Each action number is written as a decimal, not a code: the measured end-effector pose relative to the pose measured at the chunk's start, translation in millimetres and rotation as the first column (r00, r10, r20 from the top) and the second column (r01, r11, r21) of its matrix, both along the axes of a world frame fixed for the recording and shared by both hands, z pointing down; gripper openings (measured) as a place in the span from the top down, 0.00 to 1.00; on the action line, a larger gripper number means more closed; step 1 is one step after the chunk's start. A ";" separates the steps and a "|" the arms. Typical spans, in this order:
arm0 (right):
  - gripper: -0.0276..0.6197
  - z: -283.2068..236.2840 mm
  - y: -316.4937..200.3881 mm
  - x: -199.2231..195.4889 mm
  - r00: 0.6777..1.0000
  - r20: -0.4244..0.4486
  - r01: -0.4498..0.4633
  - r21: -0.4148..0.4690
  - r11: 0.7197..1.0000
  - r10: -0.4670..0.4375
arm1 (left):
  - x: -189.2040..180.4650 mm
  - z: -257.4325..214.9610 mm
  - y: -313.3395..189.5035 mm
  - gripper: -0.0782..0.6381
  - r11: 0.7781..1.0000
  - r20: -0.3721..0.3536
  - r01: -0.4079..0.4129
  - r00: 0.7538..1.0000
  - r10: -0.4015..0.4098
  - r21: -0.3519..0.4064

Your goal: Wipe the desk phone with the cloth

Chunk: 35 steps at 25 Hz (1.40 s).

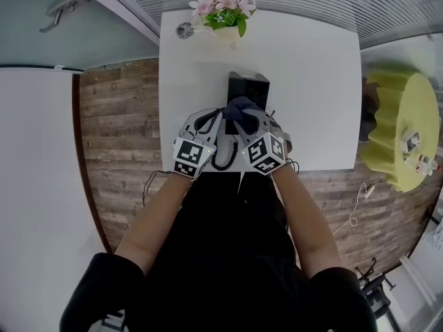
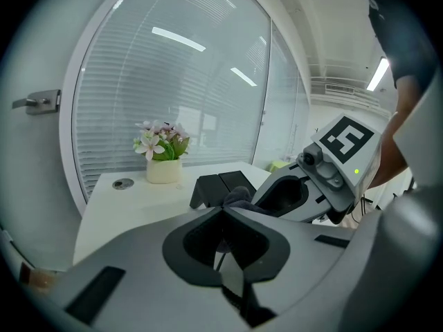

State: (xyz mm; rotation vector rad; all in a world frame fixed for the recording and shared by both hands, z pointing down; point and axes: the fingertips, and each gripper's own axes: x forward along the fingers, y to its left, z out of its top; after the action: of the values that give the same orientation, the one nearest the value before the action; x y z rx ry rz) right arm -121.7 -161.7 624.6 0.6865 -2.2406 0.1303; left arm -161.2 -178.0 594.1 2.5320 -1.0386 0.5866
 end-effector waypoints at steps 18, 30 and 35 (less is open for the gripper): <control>0.80 37.6 90.4 -4.9 0.991 -0.026 0.125 -0.202 0.971 -0.133 | -2.9 -11.1 39.1 0.88 1.000 0.010 -0.008 1.000 0.008 0.013; 0.80 -134.9 82.5 38.2 0.960 0.277 0.030 0.078 0.997 -0.050 | 14.4 -124.1 60.0 0.88 0.987 -0.072 0.019 0.997 -0.008 0.157; 0.80 -219.2 80.1 67.2 0.859 0.513 -0.072 0.113 0.991 0.004 | 45.0 -188.8 79.3 0.88 0.971 -0.102 -0.023 0.994 0.049 0.239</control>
State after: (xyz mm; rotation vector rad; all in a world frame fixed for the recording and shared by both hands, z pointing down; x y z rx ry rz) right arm -54.5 -81.7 405.3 0.8419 -2.7672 0.2098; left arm -116.2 -98.7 405.3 2.7596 -1.0827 0.3476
